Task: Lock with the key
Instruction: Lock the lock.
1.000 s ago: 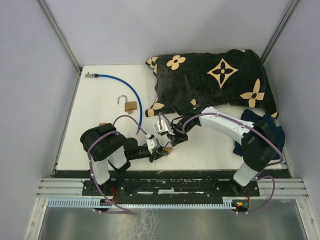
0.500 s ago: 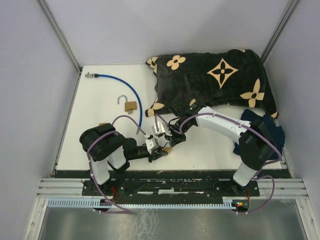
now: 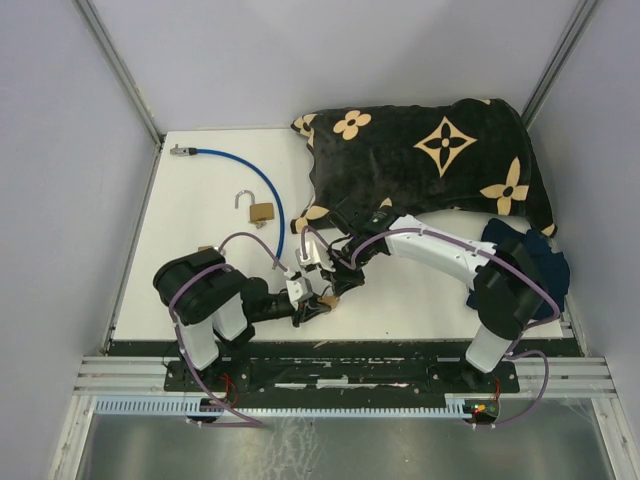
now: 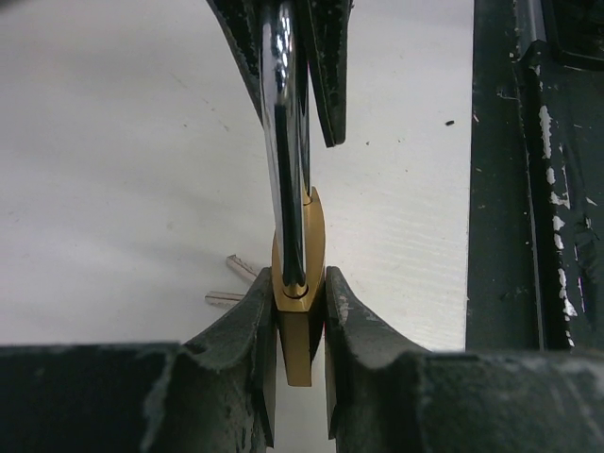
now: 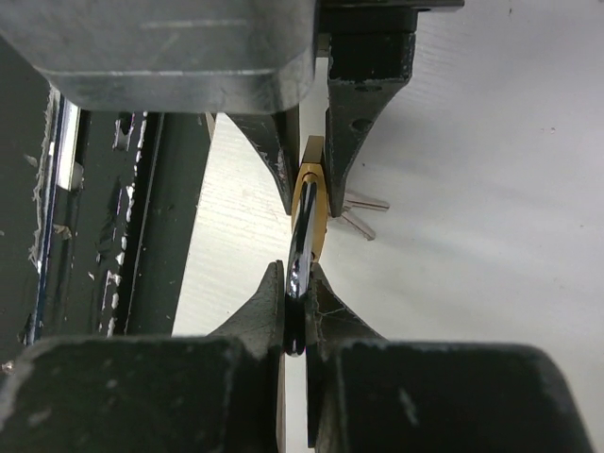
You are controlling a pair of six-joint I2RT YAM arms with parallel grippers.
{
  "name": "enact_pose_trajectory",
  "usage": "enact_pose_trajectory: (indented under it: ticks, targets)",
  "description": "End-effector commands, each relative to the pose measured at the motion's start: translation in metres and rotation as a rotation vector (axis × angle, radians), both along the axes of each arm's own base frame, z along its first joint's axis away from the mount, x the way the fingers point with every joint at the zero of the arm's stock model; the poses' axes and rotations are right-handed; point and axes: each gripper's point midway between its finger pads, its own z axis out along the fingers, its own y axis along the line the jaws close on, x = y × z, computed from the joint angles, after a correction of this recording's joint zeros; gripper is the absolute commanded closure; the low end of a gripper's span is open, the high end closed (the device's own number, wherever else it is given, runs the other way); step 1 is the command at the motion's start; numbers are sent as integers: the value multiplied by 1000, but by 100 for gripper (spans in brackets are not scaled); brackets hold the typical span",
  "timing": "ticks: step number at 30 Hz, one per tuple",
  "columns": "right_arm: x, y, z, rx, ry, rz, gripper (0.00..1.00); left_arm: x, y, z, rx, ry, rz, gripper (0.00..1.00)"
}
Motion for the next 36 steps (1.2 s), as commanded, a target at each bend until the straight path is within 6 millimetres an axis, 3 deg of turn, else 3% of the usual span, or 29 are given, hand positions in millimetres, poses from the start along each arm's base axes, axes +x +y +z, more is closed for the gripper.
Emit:
enact_pose_trajectory:
  ticks: [1,5,10,17,20,23,28,30,31,36]
  targets:
    - [-80,-7,-57,-146,355,-22,98,31,1,38,-76,-241,94,97]
    - [-85,-8,-71,-97,357,-72,98,26,1,36,-77,-224,78,97]
    - [-96,-20,-93,-71,332,-5,98,21,-3,34,-82,-203,40,97]
    - [-102,-25,-100,-66,345,40,98,21,3,42,-113,-162,66,97]
    - [-90,-22,-99,-78,326,27,98,23,7,43,-121,-143,89,97]
    - [-68,-14,-71,-2,345,-16,98,23,4,43,-129,-127,77,97]
    - [-9,-5,-7,127,185,-128,98,34,-4,62,-213,-54,116,96]
    - [4,-7,12,152,167,-163,98,37,-6,78,-267,-30,134,71]
    - [9,-9,20,161,163,-176,98,39,-5,87,-297,-20,148,64]
    - [23,-21,48,221,161,-229,98,32,4,126,-407,-30,165,40]
